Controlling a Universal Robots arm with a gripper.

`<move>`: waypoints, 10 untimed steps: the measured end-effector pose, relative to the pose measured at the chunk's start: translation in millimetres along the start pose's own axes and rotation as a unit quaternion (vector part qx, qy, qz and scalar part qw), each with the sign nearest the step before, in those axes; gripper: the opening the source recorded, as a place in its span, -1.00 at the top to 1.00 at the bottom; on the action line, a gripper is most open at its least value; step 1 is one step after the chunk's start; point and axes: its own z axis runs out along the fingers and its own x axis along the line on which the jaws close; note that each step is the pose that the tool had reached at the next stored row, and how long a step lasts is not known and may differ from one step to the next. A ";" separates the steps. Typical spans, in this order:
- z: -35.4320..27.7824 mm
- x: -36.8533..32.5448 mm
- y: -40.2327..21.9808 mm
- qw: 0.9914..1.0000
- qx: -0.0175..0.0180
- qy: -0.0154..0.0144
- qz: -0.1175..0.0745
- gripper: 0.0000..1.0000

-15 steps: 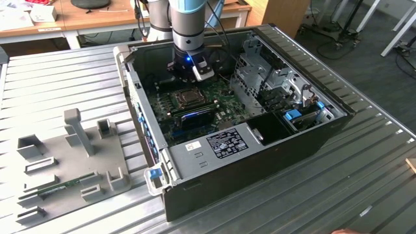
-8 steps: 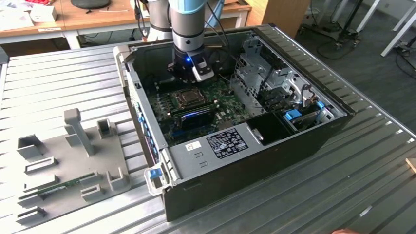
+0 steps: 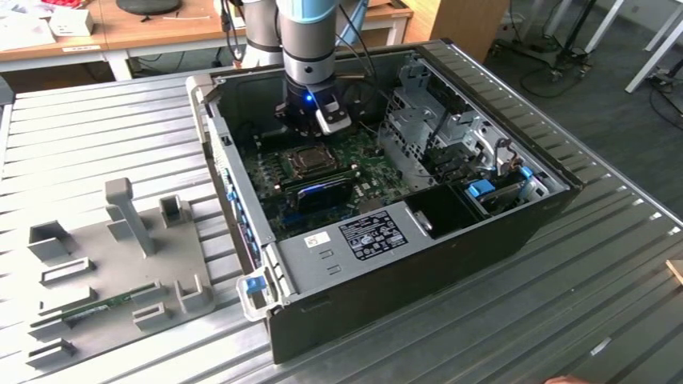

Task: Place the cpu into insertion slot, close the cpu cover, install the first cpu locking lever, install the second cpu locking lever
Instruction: 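Install the first cpu locking lever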

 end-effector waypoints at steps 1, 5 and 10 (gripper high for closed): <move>0.1 0.0 0.0 1.000 0.000 0.000 0.000 0.80; 0.5 0.0 0.0 1.000 0.000 0.000 0.000 0.80; 0.7 0.1 -0.1 1.000 0.000 0.000 0.000 0.80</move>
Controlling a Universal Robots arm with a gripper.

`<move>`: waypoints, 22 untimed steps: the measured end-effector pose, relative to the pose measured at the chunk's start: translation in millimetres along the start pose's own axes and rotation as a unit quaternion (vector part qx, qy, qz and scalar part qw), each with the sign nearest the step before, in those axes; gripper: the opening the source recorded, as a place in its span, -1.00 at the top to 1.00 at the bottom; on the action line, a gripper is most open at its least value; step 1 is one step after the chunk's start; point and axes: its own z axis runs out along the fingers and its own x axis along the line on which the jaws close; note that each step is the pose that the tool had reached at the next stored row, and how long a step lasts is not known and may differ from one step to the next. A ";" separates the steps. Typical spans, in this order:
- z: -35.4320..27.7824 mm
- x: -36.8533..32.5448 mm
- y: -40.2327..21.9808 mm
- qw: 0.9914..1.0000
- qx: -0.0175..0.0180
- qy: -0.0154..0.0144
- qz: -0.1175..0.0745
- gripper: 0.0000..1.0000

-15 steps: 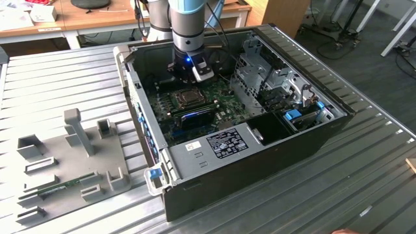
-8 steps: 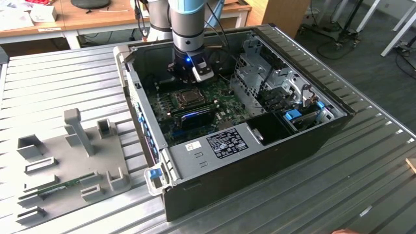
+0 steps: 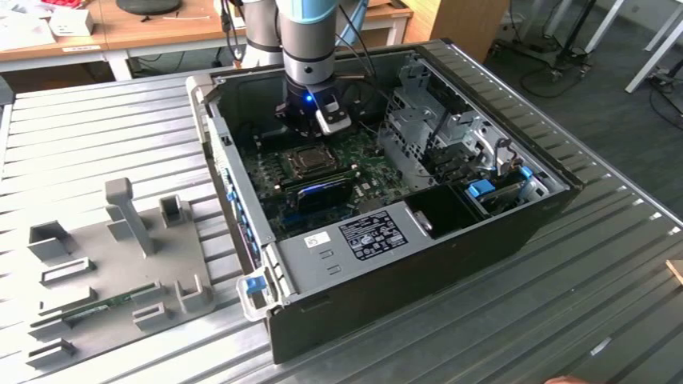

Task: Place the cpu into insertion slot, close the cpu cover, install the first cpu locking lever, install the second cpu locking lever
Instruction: 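Install the first cpu locking lever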

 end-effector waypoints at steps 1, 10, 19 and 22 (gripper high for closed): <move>0.0 0.0 0.0 1.000 0.000 0.000 0.000 0.80; 0.1 -0.1 -0.2 1.000 -0.003 0.001 0.001 0.80; 0.2 0.0 -0.2 1.000 -0.006 0.003 0.001 0.80; 0.8 -0.1 -0.7 1.000 -0.006 0.003 0.001 0.80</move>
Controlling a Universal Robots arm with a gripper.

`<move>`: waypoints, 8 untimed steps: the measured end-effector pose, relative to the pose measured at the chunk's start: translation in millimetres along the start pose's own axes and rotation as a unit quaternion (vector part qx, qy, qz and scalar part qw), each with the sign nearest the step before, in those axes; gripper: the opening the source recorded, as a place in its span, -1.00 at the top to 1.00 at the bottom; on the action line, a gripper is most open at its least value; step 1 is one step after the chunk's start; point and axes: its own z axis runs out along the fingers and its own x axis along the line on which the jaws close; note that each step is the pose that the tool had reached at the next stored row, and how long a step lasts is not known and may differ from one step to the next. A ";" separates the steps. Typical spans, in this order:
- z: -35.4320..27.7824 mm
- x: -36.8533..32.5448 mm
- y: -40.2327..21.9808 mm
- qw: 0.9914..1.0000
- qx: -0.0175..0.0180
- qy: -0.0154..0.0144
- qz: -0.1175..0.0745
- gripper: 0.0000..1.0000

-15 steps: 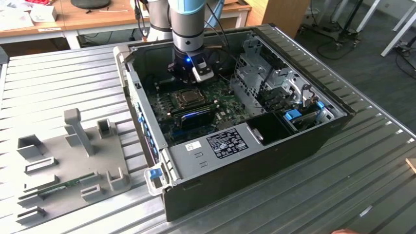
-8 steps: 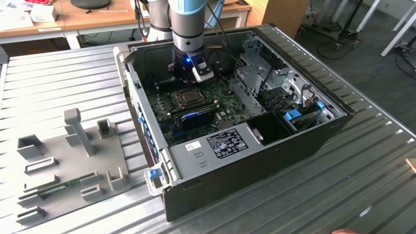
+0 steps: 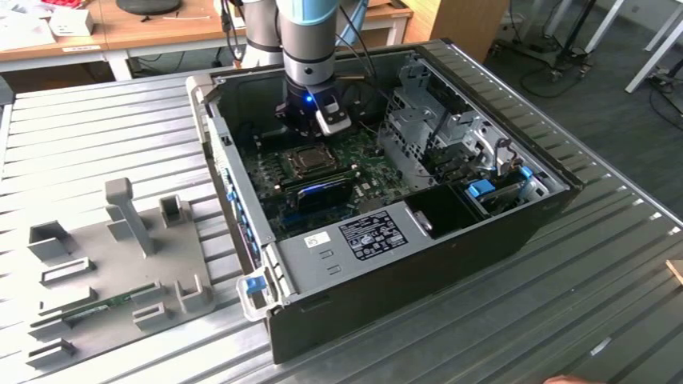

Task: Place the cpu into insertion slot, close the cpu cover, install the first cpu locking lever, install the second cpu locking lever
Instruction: 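Install the first cpu locking lever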

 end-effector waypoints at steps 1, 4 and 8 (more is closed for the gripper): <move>0.0 -0.1 -0.1 1.000 0.000 0.000 0.000 0.80; 0.6 -0.3 0.3 1.000 0.000 0.000 0.000 0.80; 0.8 -0.2 -0.4 1.000 0.000 0.000 0.000 0.80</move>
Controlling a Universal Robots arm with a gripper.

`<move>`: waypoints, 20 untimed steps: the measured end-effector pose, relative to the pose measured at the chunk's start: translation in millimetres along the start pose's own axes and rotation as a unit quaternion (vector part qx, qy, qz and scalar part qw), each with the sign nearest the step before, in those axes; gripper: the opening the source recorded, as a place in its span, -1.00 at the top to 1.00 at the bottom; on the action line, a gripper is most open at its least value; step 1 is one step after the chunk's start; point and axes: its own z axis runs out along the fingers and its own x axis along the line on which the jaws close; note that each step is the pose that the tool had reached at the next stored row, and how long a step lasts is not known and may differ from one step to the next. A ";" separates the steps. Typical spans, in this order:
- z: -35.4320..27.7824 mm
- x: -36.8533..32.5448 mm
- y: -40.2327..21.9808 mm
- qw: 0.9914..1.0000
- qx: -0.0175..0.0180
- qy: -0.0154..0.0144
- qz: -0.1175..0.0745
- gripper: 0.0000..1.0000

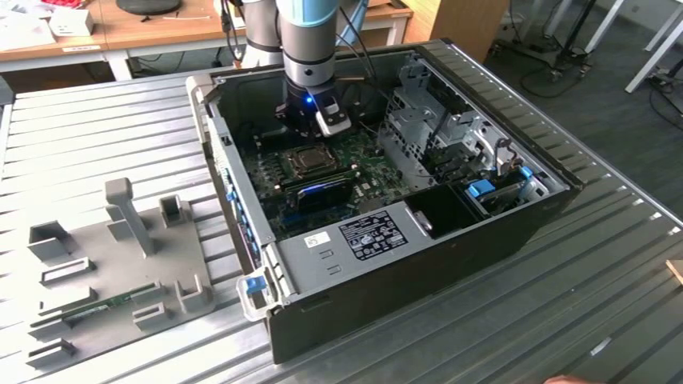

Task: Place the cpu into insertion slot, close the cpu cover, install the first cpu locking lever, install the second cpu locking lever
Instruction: 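Install the first cpu locking lever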

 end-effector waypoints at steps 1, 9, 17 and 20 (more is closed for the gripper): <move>0.0 0.0 0.0 1.000 0.000 0.000 0.000 0.80; -7.6 -0.4 1.7 1.000 0.000 0.000 0.000 0.80; -20.0 -1.1 4.4 1.000 0.000 0.000 0.000 0.80; -24.2 -1.3 5.3 1.000 0.000 0.000 0.000 0.80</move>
